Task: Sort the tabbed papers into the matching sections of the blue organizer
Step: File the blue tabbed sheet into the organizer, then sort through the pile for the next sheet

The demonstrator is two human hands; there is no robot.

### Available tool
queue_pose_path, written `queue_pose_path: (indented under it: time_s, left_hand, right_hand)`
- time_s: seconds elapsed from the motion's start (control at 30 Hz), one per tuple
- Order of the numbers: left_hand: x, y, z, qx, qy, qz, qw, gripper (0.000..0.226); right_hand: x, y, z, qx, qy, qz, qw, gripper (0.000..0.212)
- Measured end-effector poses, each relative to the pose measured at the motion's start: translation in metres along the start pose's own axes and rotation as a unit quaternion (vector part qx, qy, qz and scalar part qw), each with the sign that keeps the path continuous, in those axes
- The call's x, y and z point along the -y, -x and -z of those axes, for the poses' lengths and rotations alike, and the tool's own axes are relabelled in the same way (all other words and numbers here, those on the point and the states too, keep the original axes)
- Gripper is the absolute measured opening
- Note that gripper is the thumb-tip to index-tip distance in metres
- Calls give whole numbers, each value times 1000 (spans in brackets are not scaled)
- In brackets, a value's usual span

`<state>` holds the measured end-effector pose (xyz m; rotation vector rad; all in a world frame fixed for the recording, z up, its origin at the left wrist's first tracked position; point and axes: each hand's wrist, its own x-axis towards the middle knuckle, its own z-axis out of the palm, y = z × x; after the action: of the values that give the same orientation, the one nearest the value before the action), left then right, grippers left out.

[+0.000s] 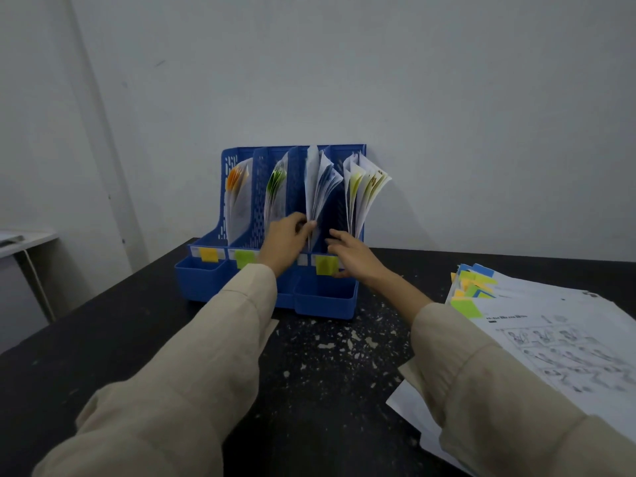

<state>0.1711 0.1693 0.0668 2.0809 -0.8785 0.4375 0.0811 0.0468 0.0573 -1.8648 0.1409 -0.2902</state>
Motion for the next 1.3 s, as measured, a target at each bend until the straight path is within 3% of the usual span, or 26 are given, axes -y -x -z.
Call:
queue_pose_path:
  time_s: [0.07,0.4,0.6,0.73,0.97,1.07,1.13,1.3]
  left_hand:
    - [-3,0,-5,13,-5,-19,1000,24]
    - [6,-2,-13,126,-36,55,990,23]
    - [14,2,-12,136,-29,63,988,23]
    - [15,8,-6,103,13,68,992,41]
    - [32,19,2,106,-24,17,994,34]
    - [35,23,3,117,-40,-22,992,27]
    - [34,24,3,115,-47,-43,991,26]
    - [31,24,0,129,-142,-34,981,50]
  right_hand:
    - [-1,0,-1,19,7,-2,1000,54]
    - [2,3,-10,46,85,24,995,59]
    - [31,6,-8,-128,125,164,970,40]
    - [56,-6,-12,-204,135,190,951,31]
    - [55,-11,-33,-291,260,156,907,49]
    - [39,-15,-41,-243,296,96,919,26]
    - [34,-17,-41,-222,295,69,927,37]
    - [37,-24,-40,-240,289,50,926,33]
